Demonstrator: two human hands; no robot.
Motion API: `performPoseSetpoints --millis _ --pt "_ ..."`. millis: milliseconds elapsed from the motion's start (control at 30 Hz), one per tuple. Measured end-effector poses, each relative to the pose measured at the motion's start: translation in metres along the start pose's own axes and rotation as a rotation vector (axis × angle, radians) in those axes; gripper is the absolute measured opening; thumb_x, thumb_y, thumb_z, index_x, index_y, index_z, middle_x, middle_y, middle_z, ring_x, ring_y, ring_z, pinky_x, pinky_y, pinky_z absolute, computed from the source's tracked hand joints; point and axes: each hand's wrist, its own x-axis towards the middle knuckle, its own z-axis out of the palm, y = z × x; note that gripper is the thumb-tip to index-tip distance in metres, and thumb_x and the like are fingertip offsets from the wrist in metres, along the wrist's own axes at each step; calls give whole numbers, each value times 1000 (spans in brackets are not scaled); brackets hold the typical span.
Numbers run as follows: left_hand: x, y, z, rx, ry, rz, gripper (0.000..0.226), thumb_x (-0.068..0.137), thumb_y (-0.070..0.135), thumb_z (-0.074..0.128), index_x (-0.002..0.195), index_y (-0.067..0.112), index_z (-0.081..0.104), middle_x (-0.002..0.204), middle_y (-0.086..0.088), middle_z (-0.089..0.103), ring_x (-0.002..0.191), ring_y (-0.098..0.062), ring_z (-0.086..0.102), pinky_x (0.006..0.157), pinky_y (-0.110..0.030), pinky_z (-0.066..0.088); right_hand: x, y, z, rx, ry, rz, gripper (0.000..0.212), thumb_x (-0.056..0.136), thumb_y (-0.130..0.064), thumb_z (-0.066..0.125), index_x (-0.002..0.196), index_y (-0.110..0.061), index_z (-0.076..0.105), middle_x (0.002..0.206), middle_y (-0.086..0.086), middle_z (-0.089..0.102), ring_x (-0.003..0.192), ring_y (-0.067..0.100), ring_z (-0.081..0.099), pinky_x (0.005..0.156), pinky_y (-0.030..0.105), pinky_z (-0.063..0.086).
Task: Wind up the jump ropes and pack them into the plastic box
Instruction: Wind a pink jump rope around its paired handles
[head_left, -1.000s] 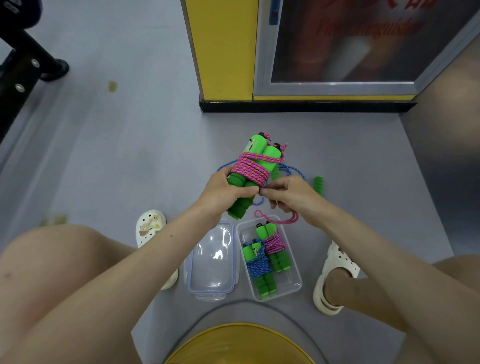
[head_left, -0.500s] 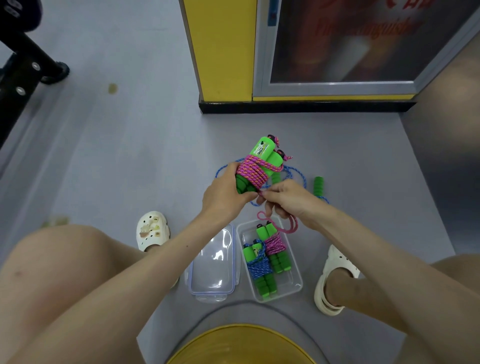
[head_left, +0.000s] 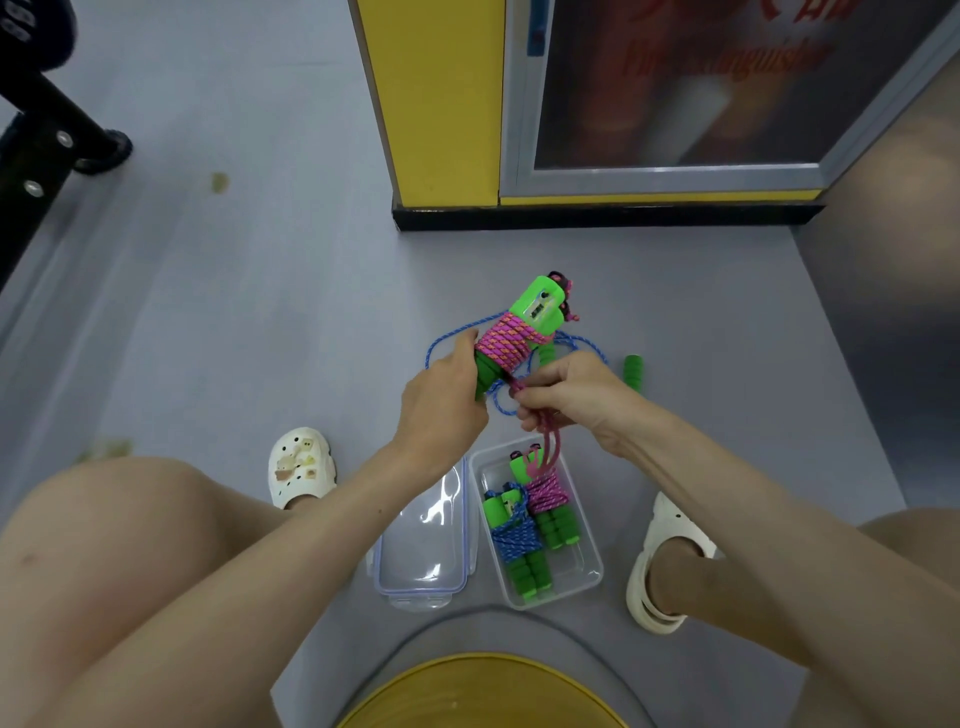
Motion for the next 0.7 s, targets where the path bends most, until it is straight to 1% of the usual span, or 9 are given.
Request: performPoseSetpoints --millis 100,167,233,300,400,467,567,633,700 --pt "-4 6 -4 129 67 36 43 81 1 55 122 9 45 94 -9 62 75 -27 52 58 -32 29 0 -3 0 99 -42 24 11 92 -3 57 93 3 65 64 8 63 49 10 60 54 22 53" --pt "-6 8 -3 186 95 77 42 78 -2 54 118 7 47 92 -9 60 74 -21 42 55 -32 27 -1 -3 4 120 -83 38 17 96 -8 51 96 3 64 60 6 59 42 8 49 48 22 46" --pt "-7 7 0 235 135 115 46 72 -4 60 115 6 50 88 -8 61 73 -22 45 48 -29 20 -2 -3 8 103 -128 47 19 98 -14 48 94 -1 61 57 4 51 38 6 34 41 20 32" --pt "-9 4 4 297 175 152 57 55 -6 71 110 3 58 77 -7 62 67 -24 54 45 -23 12 -2 -3 11 84 -156 37 20 97 -19 51 85 -6 59 55 2 45 39 6 28 41 19 21" --pt "-8 3 7 339 270 191 75 36 -6 77 109 -2 62 72 -7 61 61 -24 57 44 -22 20 -1 -5 12 133 -137 29 31 94 -35 55 75 -10 57 54 1 45 40 6 25 42 20 17" --pt "-7 3 11 331 311 221 79 35 -4 78 112 -2 61 76 -7 61 62 -24 57 45 -23 25 1 -6 13 164 -73 40 41 91 -48 54 78 -9 57 49 -1 44 36 5 23 40 19 16" --pt "-8 3 15 199 208 262 81 53 6 79 128 -2 51 101 -12 63 80 -29 59 56 -32 43 2 -3 15 164 14 27 41 92 -47 53 71 -11 52 48 -1 41 33 4 22 35 17 17" --pt "-2 1 14 55 42 233 81 71 23 74 141 7 37 124 -10 55 104 -30 52 77 -37 46 3 -2 12 184 41 15 40 94 -41 53 67 -12 49 51 3 40 32 3 23 35 16 17" --pt "8 0 5 -164 -127 168 75 77 38 69 142 20 36 128 -4 52 113 -24 47 89 -38 46 3 -1 6 193 47 3 39 94 -38 53 65 -12 49 52 3 39 32 3 23 35 16 16"
